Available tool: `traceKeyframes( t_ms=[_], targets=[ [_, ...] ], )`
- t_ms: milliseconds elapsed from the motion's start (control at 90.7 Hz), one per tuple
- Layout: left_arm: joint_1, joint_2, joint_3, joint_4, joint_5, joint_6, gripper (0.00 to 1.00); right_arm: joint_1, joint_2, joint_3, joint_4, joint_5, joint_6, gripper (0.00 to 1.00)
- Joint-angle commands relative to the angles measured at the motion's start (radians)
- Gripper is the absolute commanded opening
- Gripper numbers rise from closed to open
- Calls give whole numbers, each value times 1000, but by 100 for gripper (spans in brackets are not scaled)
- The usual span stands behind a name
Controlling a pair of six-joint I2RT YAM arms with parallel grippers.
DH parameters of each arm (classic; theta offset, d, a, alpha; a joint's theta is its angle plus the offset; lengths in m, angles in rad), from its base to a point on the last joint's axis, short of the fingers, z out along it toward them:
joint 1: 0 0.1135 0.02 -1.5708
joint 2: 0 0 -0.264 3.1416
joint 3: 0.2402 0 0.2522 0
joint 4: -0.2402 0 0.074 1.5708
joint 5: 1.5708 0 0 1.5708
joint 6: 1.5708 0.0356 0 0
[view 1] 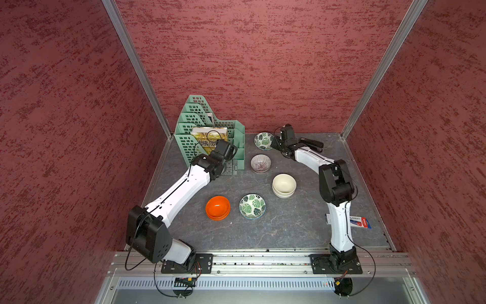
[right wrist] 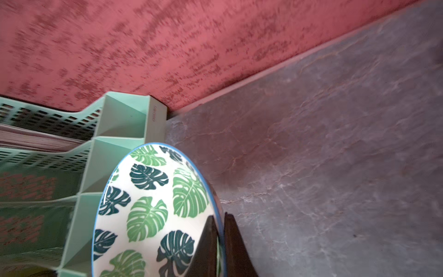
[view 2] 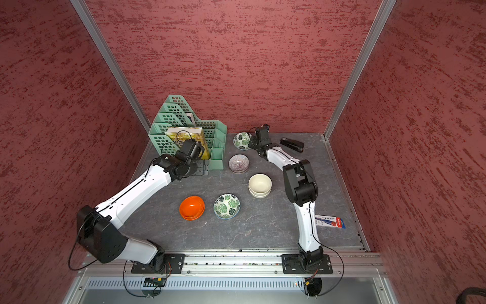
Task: Stack the bowls
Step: Pick up the bowl from the center of the board, then place the bowl on the bowl.
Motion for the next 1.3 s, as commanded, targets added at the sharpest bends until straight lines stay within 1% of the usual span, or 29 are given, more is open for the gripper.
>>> traceKeyframes(
  t_ms=[0,165,364,485,606,694,793,992,1157,1289],
  targets=[
    [15,-4,-1,16,4,10,100,-2,-136,-61,64,8,-38,0],
    [43,-8,-6,24,15,2,100,13,-288,-206,-12,-69,-103,0],
    [77,-25,-10,33,36,0,100,94,-489,-381,-156,-98,-236,0],
    [85,-32,-11,32,40,-5,100,148,-625,-503,-199,-121,-266,0],
    [87,-36,-17,32,42,-10,100,189,-756,-609,-224,-194,-280,0],
    [87,-35,-24,32,43,-16,100,229,-804,-650,-242,-238,-291,0],
    [87,-34,-31,34,46,-21,100,283,-807,-662,-270,-262,-313,0],
    [88,-41,-34,24,40,-24,100,373,-740,-672,-266,-274,-323,0],
    [91,-59,-43,10,35,-25,100,415,-667,-657,-271,-271,-335,0],
    [98,-81,-53,6,30,-26,100,427,-623,-653,-266,-264,-338,0]
  ],
)
